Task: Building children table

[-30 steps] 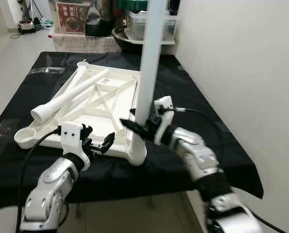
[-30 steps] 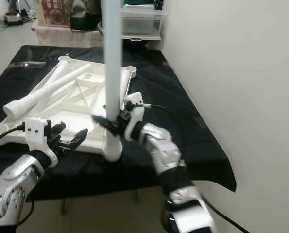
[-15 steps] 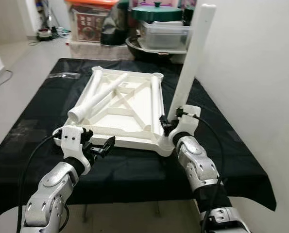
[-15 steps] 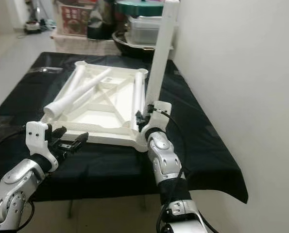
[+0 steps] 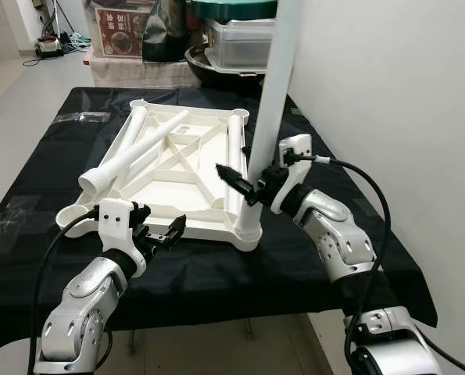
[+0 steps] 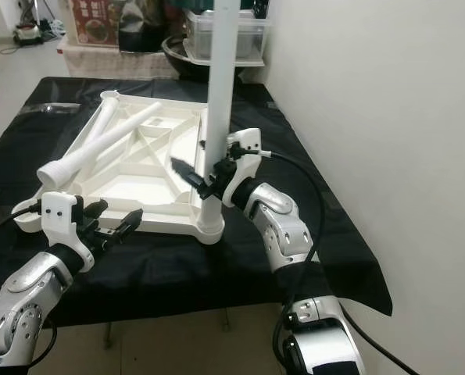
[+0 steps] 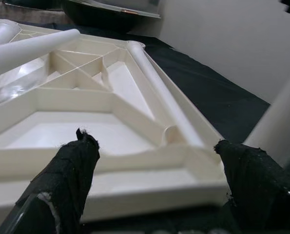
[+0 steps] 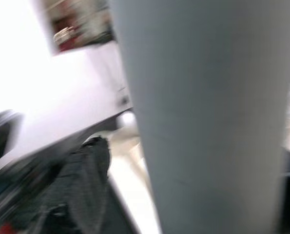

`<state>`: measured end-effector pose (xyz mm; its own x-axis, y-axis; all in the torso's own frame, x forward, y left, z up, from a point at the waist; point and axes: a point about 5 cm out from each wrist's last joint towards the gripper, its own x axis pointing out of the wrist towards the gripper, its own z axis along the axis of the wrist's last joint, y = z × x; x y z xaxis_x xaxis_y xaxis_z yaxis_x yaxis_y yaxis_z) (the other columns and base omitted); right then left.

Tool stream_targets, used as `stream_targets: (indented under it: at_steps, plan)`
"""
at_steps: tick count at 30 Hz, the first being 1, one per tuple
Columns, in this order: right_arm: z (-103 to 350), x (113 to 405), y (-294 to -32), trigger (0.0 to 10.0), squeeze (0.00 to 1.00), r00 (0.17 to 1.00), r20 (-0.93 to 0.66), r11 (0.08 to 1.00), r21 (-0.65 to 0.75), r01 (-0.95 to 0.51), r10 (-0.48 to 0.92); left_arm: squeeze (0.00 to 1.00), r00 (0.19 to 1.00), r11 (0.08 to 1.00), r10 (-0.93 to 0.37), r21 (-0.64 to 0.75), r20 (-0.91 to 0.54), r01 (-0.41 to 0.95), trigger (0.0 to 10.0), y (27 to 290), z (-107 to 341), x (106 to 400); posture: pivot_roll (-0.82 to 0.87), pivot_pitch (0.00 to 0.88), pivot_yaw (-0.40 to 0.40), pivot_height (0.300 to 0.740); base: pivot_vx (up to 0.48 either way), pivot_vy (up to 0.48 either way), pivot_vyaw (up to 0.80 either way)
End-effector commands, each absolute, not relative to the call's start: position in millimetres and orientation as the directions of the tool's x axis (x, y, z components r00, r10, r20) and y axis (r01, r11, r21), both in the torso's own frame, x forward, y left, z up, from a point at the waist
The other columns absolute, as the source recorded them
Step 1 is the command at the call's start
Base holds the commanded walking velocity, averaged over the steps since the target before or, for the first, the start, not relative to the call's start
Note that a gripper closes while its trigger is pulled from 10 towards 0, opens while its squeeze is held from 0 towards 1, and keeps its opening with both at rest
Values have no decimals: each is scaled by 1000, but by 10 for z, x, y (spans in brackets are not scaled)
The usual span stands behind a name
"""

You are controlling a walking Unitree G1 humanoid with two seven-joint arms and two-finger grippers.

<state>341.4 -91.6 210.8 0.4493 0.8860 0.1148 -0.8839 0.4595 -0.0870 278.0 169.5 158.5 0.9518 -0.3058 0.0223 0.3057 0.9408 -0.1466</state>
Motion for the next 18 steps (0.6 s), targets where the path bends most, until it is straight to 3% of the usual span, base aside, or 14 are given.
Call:
stream_targets:
  at_steps: [1, 2, 3, 4, 7, 8, 9, 10, 12, 13, 14, 15, 18]
  plan:
    - [1965, 3233, -769, 3725, 0, 233, 49, 237, -91, -967, 971, 0, 949, 934, -315, -169, 22, 314, 10000, 1689, 1561, 2791, 78, 0, -107, 740, 0, 0, 0]
    - [1965, 3233, -769, 3725, 0, 233, 49, 237, -91, -967, 971, 0, 949, 934, -315, -169, 22, 314, 10000, 1689, 1561, 2791, 78, 0, -107, 740, 0, 0, 0]
    - [1922, 3174, -756, 2431, 0, 181, 25, 183, -91, -979, 983, 0, 949, 936, -316, -159, 19, 315, 10000, 1690, 1556, 2786, 82, 0, -111, 740, 0, 0, 0]
    - [1874, 3117, -745, 4431, 0, 135, 6, 135, -87, -987, 991, 0, 949, 936, -315, -161, 18, 314, 10000, 1694, 1551, 2781, 84, 0, -108, 740, 0, 0, 0]
    - [1840, 3087, -734, 4627, 0, 115, -5, 114, -84, -990, 993, 0, 949, 935, -315, -166, 19, 313, 10000, 1699, 1551, 2780, 84, 0, -106, 740, 0, 0, 0]
    - [1812, 3075, -721, 6275, 0, 116, -9, 115, -76, -990, 993, 0, 948, 935, -317, -160, 17, 316, 10000, 1698, 1549, 2780, 81, 0, -104, 740, 0, 0, 0]
    - [1795, 3076, -713, 6353, 0, 126, -8, 125, -70, -990, 992, 0, 947, 935, -321, -153, 15, 319, 10000, 1695, 1548, 2781, 81, 0, -104, 740, 0, 0, 0]
    - [1784, 3098, -706, 4157, 0, 161, -1, 161, -72, -984, 987, 0, 947, 935, -321, -153, 14, 320, 10000, 1696, 1543, 2786, 79, 0, -99, 740, 0, 0, 0]
    - [1784, 3098, -706, 4157, 0, 161, -1, 161, -72, -984, 987, 0, 947, 935, -321, -153, 14, 320, 10000, 1696, 1543, 2786, 79, 0, -99, 740, 0, 0, 0]
    - [1768, 3147, -702, 0, 0, 216, 1, 215, -70, -974, 976, 0, 947, 934, -322, -160, 15, 320, 10000, 1698, 1541, 2791, 73, 0, -96, 740, 0, 0, 0]
    - [1768, 3147, -702, 0, 0, 216, 1, 215, -70, -974, 976, 0, 947, 934, -322, -160, 15, 320, 10000, 1698, 1541, 2791, 73, 0, -96, 740, 0, 0, 0]
    - [1743, 3227, -710, 0, 0, 309, 1, 309, -65, -949, 951, 0, 945, 933, -325, -157, 15, 324, 10000, 1691, 1542, 2793, 70, 0, -97, 740, 0, 0, 0]
    - [1743, 3227, -710, 0, 0, 309, 1, 309, -65, -949, 951, 0, 945, 933, -325, -157, 15, 324, 10000, 1691, 1542, 2793, 70, 0, -97, 740, 0, 0, 0]
